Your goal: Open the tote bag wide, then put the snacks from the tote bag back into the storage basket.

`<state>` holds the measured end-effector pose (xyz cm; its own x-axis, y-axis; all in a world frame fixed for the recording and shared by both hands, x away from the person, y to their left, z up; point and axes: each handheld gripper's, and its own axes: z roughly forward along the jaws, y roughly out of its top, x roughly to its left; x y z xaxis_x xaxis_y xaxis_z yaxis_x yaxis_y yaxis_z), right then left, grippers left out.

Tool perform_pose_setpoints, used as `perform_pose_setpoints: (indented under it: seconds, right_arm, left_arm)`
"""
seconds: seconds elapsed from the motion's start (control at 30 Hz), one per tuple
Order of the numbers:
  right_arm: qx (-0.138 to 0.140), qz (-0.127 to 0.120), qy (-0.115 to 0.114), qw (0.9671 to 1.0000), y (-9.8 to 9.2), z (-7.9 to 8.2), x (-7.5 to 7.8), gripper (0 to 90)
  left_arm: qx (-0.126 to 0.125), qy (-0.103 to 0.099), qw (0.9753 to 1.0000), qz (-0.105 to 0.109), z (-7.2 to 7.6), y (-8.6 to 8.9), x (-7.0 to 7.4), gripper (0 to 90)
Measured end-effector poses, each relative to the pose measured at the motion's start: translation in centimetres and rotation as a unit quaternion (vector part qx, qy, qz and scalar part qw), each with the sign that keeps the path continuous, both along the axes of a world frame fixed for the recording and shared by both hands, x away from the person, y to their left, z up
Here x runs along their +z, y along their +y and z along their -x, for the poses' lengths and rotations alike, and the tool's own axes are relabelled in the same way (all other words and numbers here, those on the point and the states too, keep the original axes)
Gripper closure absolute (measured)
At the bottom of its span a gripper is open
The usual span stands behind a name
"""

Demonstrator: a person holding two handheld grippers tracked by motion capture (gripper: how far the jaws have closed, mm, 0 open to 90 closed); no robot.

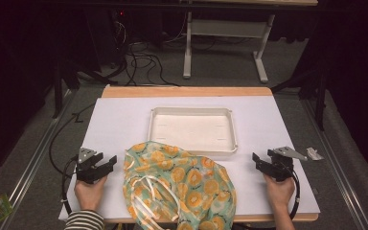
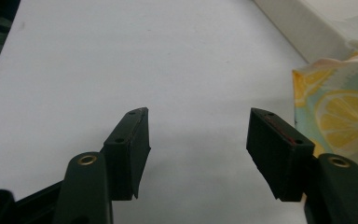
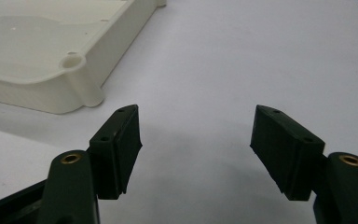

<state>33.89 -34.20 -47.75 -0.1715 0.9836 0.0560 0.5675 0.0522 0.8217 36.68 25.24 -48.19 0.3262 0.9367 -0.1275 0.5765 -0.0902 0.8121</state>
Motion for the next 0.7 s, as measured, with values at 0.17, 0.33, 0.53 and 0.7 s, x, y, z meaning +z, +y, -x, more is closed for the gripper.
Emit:
perform_pose_setpoints:
  seconds: [0.17,0.33,0.53,0.7]
  right_arm:
    - [0.001,0.006,0.002,1.0,0.2,-0.1,0.0,33.3]
    - [0.005,0.014,0.007,0.9999,0.3,-0.1,0.0,33.2]
    - [-0.004,0.006,0.003,1.0,0.1,0.0,0.0,32.5]
    - [-0.004,0.002,0.005,1.0,0.0,-0.1,0.0,32.5]
  left_arm:
    - [-0.019,0.004,0.9997,-0.015,0.2,-0.1,0.1,40.4]
    - [-0.031,0.007,0.9994,-0.016,0.4,0.1,0.6,43.8]
    - [-0.041,0.003,0.999,-0.015,0.8,0.0,1.3,43.1]
    - [-0.052,0.0,0.9986,-0.009,1.2,-0.1,1.8,41.1]
